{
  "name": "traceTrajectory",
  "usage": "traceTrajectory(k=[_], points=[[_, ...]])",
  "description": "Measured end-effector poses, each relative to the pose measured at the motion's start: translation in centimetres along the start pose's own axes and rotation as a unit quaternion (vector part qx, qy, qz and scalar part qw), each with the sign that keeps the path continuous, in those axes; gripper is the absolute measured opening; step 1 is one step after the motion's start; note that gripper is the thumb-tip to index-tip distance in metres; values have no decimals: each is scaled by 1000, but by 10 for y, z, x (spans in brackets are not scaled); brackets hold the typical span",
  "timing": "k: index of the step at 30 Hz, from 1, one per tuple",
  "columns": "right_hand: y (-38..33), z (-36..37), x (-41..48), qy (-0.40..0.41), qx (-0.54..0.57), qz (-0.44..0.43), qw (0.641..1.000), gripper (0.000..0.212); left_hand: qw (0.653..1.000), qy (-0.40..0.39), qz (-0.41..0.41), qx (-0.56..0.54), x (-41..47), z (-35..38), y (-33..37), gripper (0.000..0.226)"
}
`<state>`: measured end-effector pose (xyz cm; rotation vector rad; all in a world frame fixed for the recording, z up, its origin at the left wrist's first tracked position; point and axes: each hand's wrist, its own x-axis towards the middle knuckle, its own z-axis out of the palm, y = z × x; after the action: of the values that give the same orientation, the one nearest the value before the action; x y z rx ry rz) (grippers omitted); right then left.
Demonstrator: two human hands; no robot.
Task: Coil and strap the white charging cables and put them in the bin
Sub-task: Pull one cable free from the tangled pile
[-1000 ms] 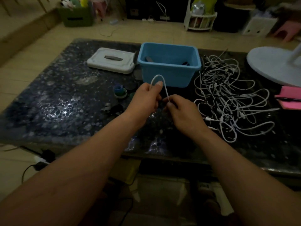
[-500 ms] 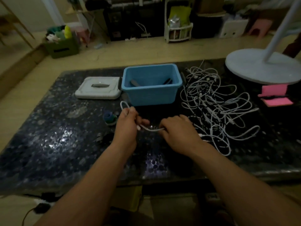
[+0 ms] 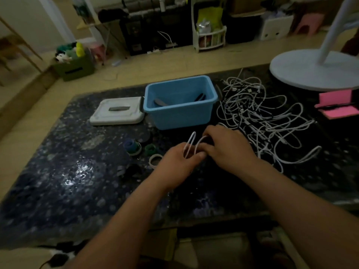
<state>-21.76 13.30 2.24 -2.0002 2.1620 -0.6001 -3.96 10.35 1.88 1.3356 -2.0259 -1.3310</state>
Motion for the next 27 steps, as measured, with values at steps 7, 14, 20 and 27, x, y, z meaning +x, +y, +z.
traceTrajectory(k=[7,14,20,27], points=[[12,-9,2,7,88,25,996,12,998,56,8,-25,0,-5,0,30],[41,-18,4,-5,12,61,998,14,981,151,7,-126,3,-27,-2,31],[61,-25,6,20,-139,92,986,22,950,196,-7,-244,4,-20,1,26],[4,-17,-2,1,19,-47,999,33,954,110,-35,-278,6,11,16,19]])
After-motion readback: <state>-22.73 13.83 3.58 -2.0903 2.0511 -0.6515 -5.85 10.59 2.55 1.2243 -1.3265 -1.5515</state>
